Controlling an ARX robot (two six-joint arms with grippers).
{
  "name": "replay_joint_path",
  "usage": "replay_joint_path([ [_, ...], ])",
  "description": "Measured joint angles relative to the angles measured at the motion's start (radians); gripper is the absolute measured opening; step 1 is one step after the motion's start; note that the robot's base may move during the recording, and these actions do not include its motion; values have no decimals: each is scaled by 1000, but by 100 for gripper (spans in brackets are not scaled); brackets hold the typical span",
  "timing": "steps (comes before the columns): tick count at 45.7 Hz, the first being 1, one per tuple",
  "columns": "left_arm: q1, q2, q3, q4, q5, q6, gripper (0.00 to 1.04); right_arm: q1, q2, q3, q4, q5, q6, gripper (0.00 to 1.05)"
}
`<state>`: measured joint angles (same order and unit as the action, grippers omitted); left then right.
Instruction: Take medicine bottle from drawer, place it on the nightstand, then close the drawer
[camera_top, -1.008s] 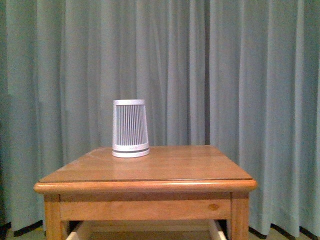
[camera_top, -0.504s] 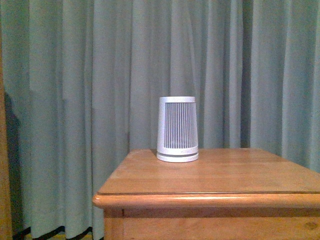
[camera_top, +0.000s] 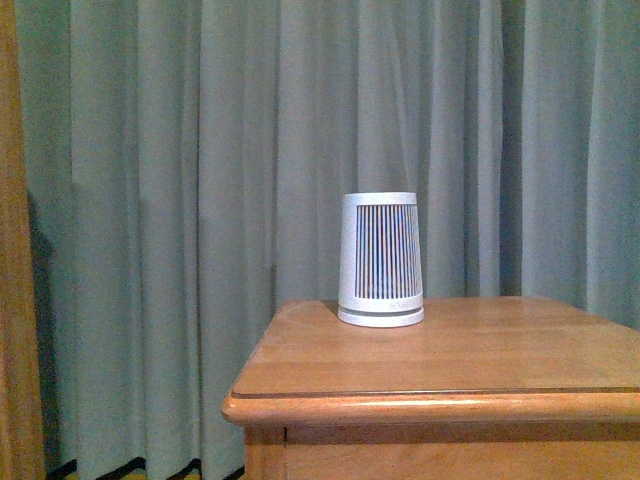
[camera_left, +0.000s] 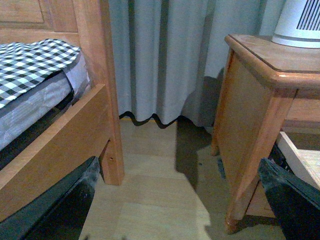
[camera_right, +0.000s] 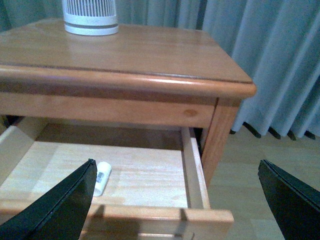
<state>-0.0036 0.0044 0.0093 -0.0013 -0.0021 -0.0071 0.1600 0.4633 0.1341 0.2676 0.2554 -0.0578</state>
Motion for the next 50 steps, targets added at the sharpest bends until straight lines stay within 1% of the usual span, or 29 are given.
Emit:
replay_joint_path([
  [3, 0, 0, 0, 0, 0, 0, 98, 15, 150, 98, 37, -2, 1, 98],
  [7, 0, 0, 0, 0, 0, 0, 98, 22, 287, 200, 24, -11, 15, 98],
  [14, 0, 0, 0, 0, 0, 0, 98, 27, 625, 439, -113, -16, 62, 98],
  [19, 0, 0, 0, 0, 0, 0, 98, 34, 808, 539, -159, -11, 65, 98],
  [27, 0, 0, 0, 0, 0, 0, 98, 39, 972, 613, -164, -11, 80, 98],
  [34, 0, 0, 0, 0, 0, 0, 98, 63, 1131, 663, -154, -14, 103, 98],
  [50, 0, 0, 0, 0, 0, 0, 98, 115, 1330, 696, -11, -7, 117, 98],
])
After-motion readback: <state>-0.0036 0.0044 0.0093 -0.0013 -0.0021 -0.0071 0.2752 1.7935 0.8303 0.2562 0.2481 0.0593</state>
